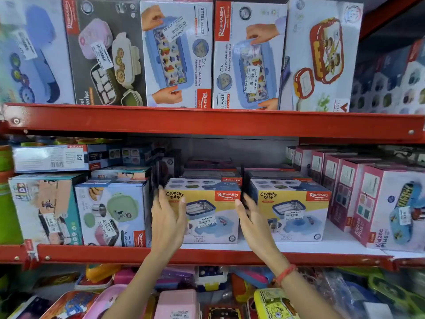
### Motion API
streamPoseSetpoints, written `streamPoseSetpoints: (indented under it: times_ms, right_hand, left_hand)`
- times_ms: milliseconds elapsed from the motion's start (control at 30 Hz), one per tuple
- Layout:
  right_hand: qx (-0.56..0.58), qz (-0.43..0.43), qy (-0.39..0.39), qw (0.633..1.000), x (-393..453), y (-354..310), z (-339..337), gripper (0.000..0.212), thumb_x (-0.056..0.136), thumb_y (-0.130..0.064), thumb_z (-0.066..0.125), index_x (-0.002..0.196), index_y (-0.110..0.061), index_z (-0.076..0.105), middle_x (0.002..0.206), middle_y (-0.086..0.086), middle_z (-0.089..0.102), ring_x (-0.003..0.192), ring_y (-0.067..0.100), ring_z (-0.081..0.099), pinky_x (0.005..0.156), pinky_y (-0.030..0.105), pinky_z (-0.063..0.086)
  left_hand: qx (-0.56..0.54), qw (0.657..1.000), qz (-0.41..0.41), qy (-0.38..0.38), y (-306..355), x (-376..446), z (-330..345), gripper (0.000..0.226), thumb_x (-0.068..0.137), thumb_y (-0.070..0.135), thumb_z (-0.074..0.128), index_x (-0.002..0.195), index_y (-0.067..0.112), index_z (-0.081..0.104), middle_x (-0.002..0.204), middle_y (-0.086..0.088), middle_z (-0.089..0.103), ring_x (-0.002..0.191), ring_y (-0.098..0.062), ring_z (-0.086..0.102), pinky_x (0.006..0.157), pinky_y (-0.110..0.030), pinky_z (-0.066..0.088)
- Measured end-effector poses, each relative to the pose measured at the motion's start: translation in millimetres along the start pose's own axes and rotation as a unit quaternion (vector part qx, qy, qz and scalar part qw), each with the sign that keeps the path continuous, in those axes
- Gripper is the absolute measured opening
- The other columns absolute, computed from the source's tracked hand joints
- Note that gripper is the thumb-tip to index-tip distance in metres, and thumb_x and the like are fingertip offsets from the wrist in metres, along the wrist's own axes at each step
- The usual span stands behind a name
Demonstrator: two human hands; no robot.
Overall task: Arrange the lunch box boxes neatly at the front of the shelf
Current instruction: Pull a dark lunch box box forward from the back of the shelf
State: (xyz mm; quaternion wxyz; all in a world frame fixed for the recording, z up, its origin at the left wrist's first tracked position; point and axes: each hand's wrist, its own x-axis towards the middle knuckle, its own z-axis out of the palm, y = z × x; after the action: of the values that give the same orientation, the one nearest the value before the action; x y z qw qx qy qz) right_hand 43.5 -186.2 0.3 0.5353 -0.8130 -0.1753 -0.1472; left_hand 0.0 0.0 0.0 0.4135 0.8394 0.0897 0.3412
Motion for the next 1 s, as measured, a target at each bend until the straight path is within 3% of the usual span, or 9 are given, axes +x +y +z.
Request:
streamPoseSetpoints:
  times_ms: [100,200,333,500,600,667,767,867,1000]
  right_hand:
    - [0.083,0.118,-0.051,0.988,4,2,7,0.069,0.093,-0.063,0.027,0.152,-0.028,0.019,0.161,-0.004,0.023,0.147,0.019,0.022,0.117,0.040,0.020]
    - [0.155,0.203,-0.083,0.963,6,1,9,0.080,0.082,-0.078,0.024,0.150,-0.037,0.021,0.161,-0.007,0.020,0.148,0.021,0.020,0.120,0.048,0.019]
    - [0.228,0.234,-0.055,0.944,14,10,8,0.107,0.054,-0.099,0.031,0.145,-0.043,0.032,0.157,-0.002,0.033,0.144,0.025,0.032,0.115,0.058,0.028]
    - [0.292,0.178,-0.004,0.940,22,-15,-22,0.078,0.073,-0.080,0.034,0.099,-0.015,0.068,0.095,0.006,0.075,0.093,0.026,0.069,0.076,0.039,0.051]
    - [0.285,0.115,0.000,0.952,28,-27,-39,0.064,0.086,-0.068,0.036,0.072,-0.014,0.068,0.069,0.003,0.075,0.074,0.024,0.068,0.072,0.037,0.050]
    - [0.265,0.096,-0.012,0.959,31,-35,-44,0.051,0.090,-0.060,0.041,0.078,-0.017,0.065,0.062,-0.002,0.073,0.064,0.018,0.068,0.067,0.034,0.051]
    - [0.246,0.076,-0.014,0.966,37,-40,-47,0.028,0.091,-0.040,0.056,0.110,-0.020,0.063,0.104,0.001,0.075,0.087,0.015,0.070,0.073,0.030,0.051]
    - [0.227,0.038,-0.017,0.973,39,-32,-45,0.052,0.091,-0.015,0.061,0.141,-0.019,0.045,0.135,0.001,0.057,0.117,0.017,0.059,0.092,0.030,0.051]
    - [0.175,-0.020,-0.047,0.983,35,-14,-36,0.067,0.092,-0.005,0.058,0.149,-0.023,0.030,0.144,-0.005,0.050,0.128,0.010,0.052,0.102,0.030,0.048]
  left_hand:
    - [-0.084,0.989,-0.119,-0.028,-4,1,-2,0.082,0.090,0.063,0.019,0.151,0.009,0.008,0.159,-0.015,0.019,0.145,-0.031,0.020,0.115,-0.045,0.019]
    - [-0.187,0.953,-0.226,-0.082,-11,4,-6,0.096,0.077,0.081,0.010,0.144,0.018,0.035,0.151,-0.012,0.038,0.138,-0.030,0.035,0.116,-0.050,0.022]
    - [-0.295,0.927,-0.219,-0.071,-12,6,-19,0.086,0.071,0.085,0.012,0.105,0.023,0.061,0.112,-0.011,0.063,0.110,-0.028,0.057,0.107,-0.045,0.038]
    - [-0.342,0.916,-0.206,-0.052,-13,21,-35,0.079,0.081,0.073,0.022,0.090,0.008,0.065,0.074,-0.004,0.073,0.081,-0.026,0.066,0.084,-0.043,0.051]
    - [-0.328,0.916,-0.207,-0.098,-13,29,-40,0.076,0.070,0.080,0.041,0.091,0.015,0.074,0.088,-0.012,0.078,0.090,-0.035,0.071,0.091,-0.052,0.053]
    - [-0.328,0.914,-0.200,-0.134,-10,31,-41,0.074,0.070,0.076,0.053,0.103,0.012,0.072,0.099,-0.013,0.077,0.094,-0.033,0.071,0.093,-0.049,0.052]
    - [-0.331,0.921,-0.144,-0.145,-2,33,-40,0.044,0.081,0.042,0.065,0.106,0.006,0.070,0.092,-0.010,0.078,0.084,-0.025,0.073,0.078,-0.037,0.055]
    - [-0.341,0.925,-0.101,-0.136,-1,35,-38,0.020,0.088,0.009,0.060,0.106,0.009,0.068,0.080,0.002,0.079,0.069,-0.011,0.072,0.061,-0.023,0.059]
    - [-0.309,0.945,-0.051,-0.088,-4,34,-33,0.052,0.083,-0.011,0.059,0.131,0.005,0.048,0.102,0.013,0.067,0.069,0.016,0.065,0.061,-0.006,0.051]
